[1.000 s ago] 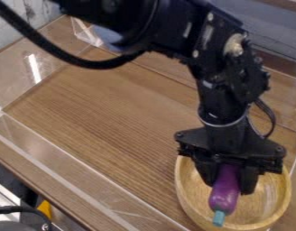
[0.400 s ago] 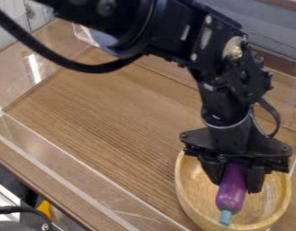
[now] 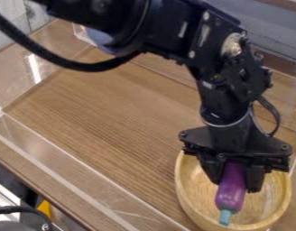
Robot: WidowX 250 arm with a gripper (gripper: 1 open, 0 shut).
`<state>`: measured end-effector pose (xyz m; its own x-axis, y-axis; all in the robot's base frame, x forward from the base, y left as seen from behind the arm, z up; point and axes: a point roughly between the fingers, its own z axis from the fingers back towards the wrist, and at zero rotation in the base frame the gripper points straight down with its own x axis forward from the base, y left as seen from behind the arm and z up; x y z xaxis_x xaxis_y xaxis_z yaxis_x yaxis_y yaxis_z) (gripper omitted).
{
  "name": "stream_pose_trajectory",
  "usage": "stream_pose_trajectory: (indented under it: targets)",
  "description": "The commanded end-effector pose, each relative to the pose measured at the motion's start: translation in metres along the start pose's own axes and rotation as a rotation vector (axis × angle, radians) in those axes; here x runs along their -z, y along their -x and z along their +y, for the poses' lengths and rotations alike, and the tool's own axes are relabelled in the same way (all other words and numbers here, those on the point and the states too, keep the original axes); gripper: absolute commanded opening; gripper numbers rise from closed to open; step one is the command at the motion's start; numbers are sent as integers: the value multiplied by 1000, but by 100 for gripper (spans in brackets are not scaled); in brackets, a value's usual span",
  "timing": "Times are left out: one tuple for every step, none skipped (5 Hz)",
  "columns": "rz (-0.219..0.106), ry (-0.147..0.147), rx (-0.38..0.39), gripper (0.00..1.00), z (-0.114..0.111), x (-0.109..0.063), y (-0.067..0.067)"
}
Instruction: Put the purple eggplant in the brown bowl
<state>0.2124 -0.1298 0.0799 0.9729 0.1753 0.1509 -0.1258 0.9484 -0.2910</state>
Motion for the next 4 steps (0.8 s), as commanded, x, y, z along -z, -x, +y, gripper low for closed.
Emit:
stream_pose_trajectory:
  targets:
    - [-34, 17, 4, 0, -5, -6, -6]
    - [-29, 5, -2, 0, -4, -3, -4]
    - [-24, -6, -7, 0, -2, 0, -2]
    - [-19, -16, -11, 0, 0, 3, -1]
